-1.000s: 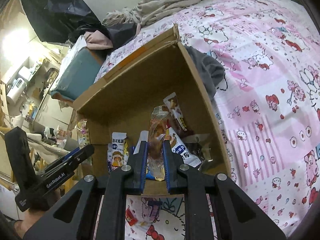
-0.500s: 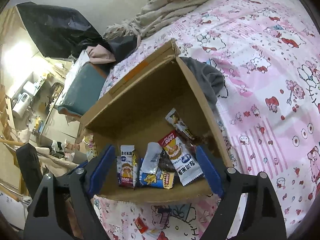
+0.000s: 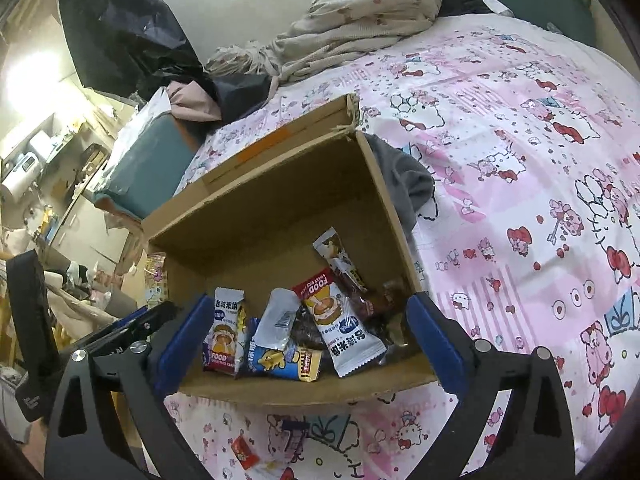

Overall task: Organize snacks
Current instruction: 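Open the right tool then the left tool to drop both packets into the box, then grasp the blue packet on the sheet with the right tool while the left tool moves toward the red candy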

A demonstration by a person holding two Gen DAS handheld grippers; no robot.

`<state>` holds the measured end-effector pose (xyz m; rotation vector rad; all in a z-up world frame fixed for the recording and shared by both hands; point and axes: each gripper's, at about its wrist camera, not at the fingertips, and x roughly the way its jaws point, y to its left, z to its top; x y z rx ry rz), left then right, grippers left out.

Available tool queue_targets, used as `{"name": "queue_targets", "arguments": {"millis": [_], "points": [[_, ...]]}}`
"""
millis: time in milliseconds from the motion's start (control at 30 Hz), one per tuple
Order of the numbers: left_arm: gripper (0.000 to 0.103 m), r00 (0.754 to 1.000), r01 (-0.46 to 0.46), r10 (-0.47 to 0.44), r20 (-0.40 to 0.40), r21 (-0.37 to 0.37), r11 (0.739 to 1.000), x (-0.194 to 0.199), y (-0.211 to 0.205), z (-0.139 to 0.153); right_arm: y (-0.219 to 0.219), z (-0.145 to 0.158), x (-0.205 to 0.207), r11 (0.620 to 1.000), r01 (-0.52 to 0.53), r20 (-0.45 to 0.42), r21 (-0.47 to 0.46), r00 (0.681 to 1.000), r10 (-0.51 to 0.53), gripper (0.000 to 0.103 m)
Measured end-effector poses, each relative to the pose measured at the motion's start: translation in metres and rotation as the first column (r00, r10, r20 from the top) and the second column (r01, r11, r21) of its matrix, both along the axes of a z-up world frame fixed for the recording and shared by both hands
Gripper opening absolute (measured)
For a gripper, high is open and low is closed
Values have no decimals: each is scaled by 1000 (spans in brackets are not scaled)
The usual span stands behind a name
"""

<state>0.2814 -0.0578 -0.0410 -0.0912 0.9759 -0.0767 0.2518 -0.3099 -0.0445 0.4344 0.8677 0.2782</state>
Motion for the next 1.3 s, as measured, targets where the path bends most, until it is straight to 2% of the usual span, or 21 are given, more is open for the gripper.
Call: {"name": "queue_targets", "arguments": {"millis": [67,133,200,667,1000,1200,1300], "points": [[45,1000,-1,1,3,-8,1000,-1,0,2,-1,3,-3,1000,4,16,10,1000,-4,99],[75,1000,-10,11,9,-29,1000,-3,3,5,-1,5,-6,1000,4,28,13,1000,-4,99],[84,999,-20,20,25,-29,999,-6,5,9,-2,7,-9,1000,7,29,14,1000,-7,99],[84,997,-13,13,79,-5,1000,-31,15,29,-1,10,-33,1000,10,-2,-14,1000,-10,99],[84,997,-49,49,54,-5,999,-63,31,25,9,2,-57,1000,-11,-41,-15,999,11,99],[84,997,-73,73,-10,-10,997,-80,42,11,13,-17,-67,997,-28,-141,69,989,38,99],[84,995,-89,88,-36,-14,996,-88,49,6,18,-22,-74,996,-37,-166,76,985,49,99]]}}
